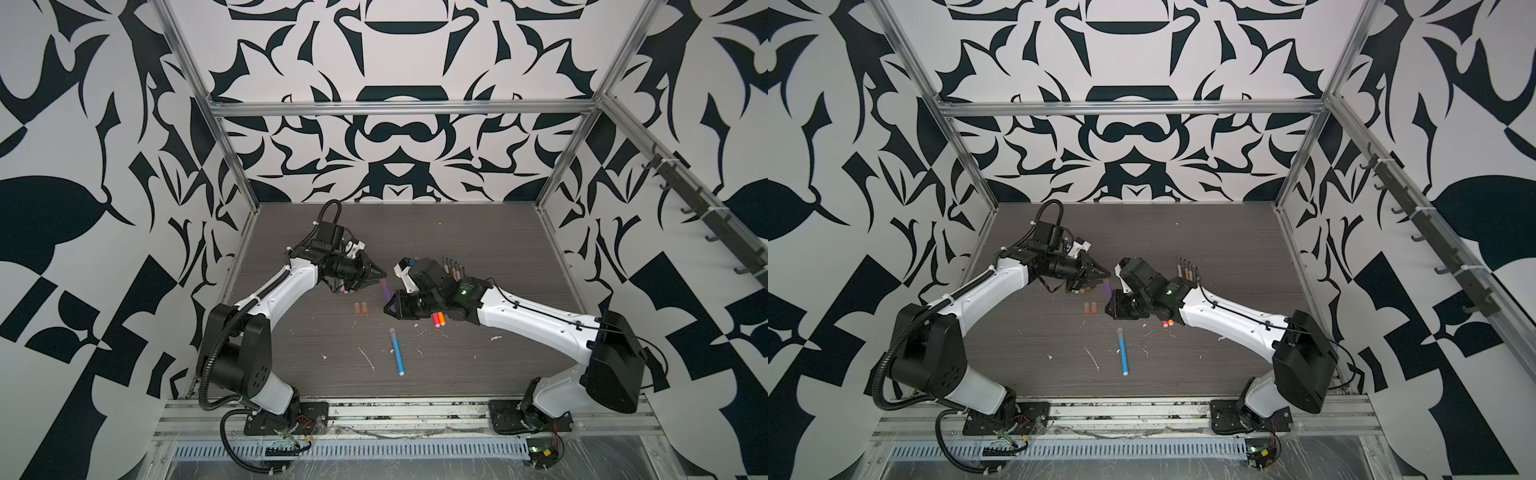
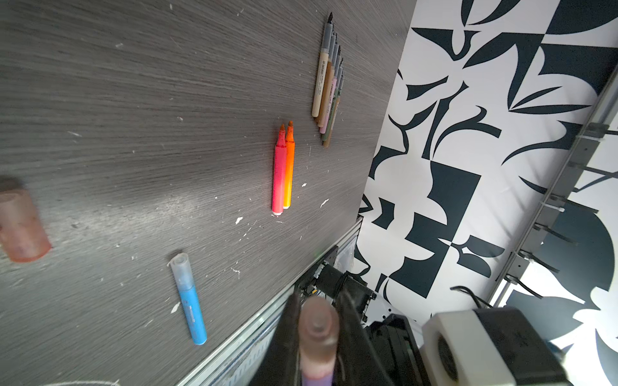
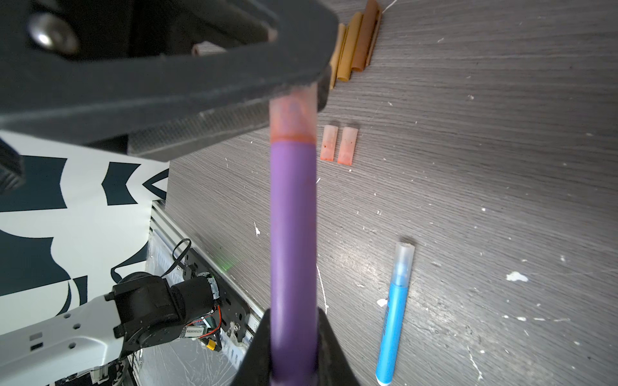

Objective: Remove pen caps from pens
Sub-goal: Open the pen cap on the pen.

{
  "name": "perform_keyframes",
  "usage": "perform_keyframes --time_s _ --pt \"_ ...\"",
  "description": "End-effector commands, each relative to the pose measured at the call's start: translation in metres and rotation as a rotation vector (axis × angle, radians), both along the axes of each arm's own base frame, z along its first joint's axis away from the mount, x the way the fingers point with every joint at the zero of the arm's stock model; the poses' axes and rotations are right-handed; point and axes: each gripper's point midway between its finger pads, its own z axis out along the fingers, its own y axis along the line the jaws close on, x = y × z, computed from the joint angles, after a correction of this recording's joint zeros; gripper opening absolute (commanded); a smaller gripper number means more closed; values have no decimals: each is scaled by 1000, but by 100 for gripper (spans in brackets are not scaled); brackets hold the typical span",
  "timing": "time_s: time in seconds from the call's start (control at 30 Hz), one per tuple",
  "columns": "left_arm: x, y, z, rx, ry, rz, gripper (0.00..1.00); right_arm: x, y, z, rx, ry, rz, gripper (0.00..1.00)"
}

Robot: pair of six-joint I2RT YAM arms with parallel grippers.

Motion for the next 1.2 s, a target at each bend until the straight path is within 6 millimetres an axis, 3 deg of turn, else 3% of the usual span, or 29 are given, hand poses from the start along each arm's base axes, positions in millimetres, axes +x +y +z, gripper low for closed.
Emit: perform_keyframes --time_s 0.0,0.33,0.37,0.5,0.53,0.7,0.9,1.17 --pt "-1 -4 12 -28 -9 -14 0 12 7 20 41 -47 -17 23" --pt "-2 -4 10 -28 -3 -19 0 16 5 23 41 -54 -24 28" --pt "-2 -4 9 -28 -3 -19 0 17 5 23 40 -54 -26 26" --pt "-3 -5 9 -30 2 -22 0 17 6 21 34 -45 -20 1" --pt "-2 -5 9 -30 1 -22 0 17 6 21 35 -46 -19 0" --pt "-2 -5 11 -30 -6 -22 23 18 6 22 42 -47 -19 0" --pt "-4 -6 11 -34 -4 -28 34 20 6 24 45 -48 -22 0" --pt "-4 -7 14 -41 -9 -33 15 19 6 21 44 -38 -20 0"
